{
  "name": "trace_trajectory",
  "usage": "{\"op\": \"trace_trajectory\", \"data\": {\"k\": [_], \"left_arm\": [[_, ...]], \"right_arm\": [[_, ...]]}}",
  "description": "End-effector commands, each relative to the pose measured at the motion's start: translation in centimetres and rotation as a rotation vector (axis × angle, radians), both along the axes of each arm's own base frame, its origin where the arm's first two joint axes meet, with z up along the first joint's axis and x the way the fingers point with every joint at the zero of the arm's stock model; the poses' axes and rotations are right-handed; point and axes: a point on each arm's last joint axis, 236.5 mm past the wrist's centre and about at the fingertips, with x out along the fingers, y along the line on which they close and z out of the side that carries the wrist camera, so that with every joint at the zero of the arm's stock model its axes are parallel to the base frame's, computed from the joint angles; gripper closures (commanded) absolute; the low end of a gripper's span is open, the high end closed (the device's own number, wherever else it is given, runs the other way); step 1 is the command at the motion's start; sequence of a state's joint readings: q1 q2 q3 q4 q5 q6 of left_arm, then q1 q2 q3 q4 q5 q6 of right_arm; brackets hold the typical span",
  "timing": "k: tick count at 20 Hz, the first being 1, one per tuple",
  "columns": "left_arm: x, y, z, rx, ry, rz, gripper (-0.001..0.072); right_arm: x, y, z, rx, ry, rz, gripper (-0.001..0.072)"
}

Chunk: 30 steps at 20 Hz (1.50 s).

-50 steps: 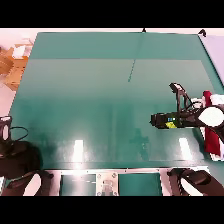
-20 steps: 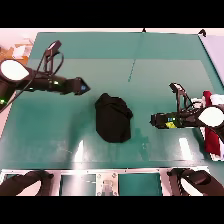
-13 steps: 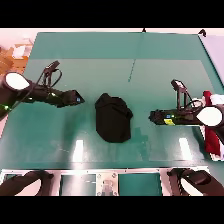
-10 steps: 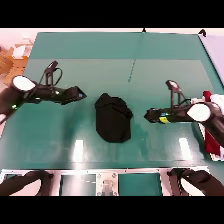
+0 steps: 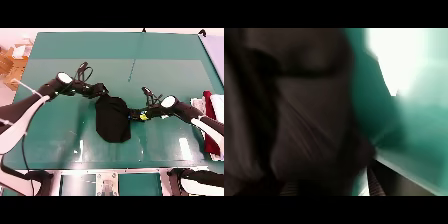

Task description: Fold the shirts.

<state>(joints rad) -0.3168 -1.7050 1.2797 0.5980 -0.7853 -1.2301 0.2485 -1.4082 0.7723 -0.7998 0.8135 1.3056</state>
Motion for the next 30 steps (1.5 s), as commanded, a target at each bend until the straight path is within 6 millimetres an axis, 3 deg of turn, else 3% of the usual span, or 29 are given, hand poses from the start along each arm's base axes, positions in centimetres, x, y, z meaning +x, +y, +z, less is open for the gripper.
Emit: {"op": "trace_trajectory", "data": {"k": [1,2,3,4,6,9,13,19,22,25,28,30], "left_arm": [[0.6,-1.5,-1.0,-0.006,0.009,-0.008,0.0370],[0.6,-1.5,-0.9,-0.006,0.009,-0.009,0.0491],[0.3,-1.6,-0.9,-0.006,0.014,-0.022,0.0647],[-0.1,-1.7,-1.0,-0.006,0.017,-0.045,0.0683],[-0.8,-1.9,-0.7,-0.014,0.034,-0.074,0.0684],[-0.5,-1.0,2.0,-0.036,0.021,-0.109,0.0684],[-0.6,2.8,6.2,-0.044,0.007,-0.137,0.0685],[-2.7,7.8,5.7,0.073,0.079,-0.184,0.0685],[-2.7,10.6,7.0,0.127,0.063,-0.153,0.0685],[-2.3,12.9,9.7,0.133,0.007,-0.101,0.0685],[-2.3,14.5,13.5,0.136,-0.081,-0.054,0.0685],[-2.8,15.5,17.0,0.140,-0.164,-0.022,0.0685]], "right_arm": [[1.7,0.8,-0.7,0.020,-0.043,0.023,0.0225],[2.1,0.8,-0.4,0.021,-0.054,0.022,0.0235],[2.3,0.9,-0.2,0.023,-0.060,0.022,0.0351],[2.5,0.9,0.0,0.024,-0.064,0.022,0.0495],[2.6,0.7,0.0,0.021,-0.074,0.030,0.0695],[3.2,-0.8,0.1,0.022,-0.072,0.003,0.0694],[4.7,-4.5,1.2,0.038,-0.068,-0.092,0.0695],[6.4,-9.5,3.9,0.048,-0.126,-0.199,0.0695],[7.1,-12.7,7.3,0.053,-0.198,-0.271,0.0695],[7.3,-15.0,12.2,0.047,-0.323,-0.323,0.0695],[7.1,-16.1,18.7,0.027,-0.505,-0.344,0.0695],[6.5,-16.1,24.4,0.015,-0.655,-0.340,0.0695]]}}
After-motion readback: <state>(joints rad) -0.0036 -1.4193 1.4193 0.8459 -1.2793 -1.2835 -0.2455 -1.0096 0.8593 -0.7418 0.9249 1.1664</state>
